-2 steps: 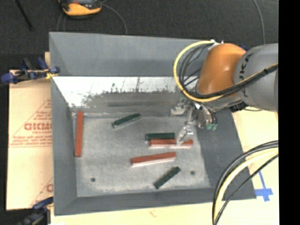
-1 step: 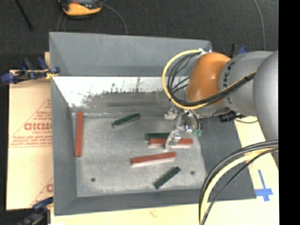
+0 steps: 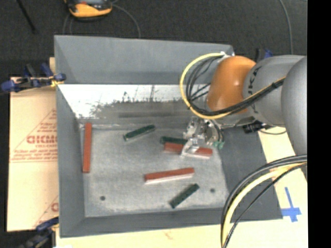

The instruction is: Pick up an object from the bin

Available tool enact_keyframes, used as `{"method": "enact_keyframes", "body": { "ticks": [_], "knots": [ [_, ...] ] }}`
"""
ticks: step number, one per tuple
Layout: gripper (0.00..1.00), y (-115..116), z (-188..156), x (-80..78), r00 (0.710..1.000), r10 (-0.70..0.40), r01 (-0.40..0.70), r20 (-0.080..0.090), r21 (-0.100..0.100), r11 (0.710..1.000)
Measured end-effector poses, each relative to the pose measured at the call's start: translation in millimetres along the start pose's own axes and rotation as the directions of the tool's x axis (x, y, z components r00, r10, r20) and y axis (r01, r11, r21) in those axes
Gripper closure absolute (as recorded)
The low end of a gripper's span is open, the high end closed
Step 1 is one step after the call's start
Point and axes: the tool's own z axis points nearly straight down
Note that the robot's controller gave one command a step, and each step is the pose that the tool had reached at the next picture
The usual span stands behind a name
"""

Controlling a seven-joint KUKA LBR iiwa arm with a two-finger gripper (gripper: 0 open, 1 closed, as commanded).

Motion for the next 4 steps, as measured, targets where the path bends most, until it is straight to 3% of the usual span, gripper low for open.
{"method": "enact_keyframes", "body": {
  "ticks": [2,3,4],
  "knots": [
    [1.00,0,-4,1.9,1.000,-0.001,0.001,-0.007,0.001,1.000],
    [1.00,0,-25,3.8,1.000,-0.001,0.001,-0.016,0.000,1.000],
    [1.00,0,-48,1.8,1.000,-0.002,0.002,-0.010,0.000,1.000]
  ]
}}
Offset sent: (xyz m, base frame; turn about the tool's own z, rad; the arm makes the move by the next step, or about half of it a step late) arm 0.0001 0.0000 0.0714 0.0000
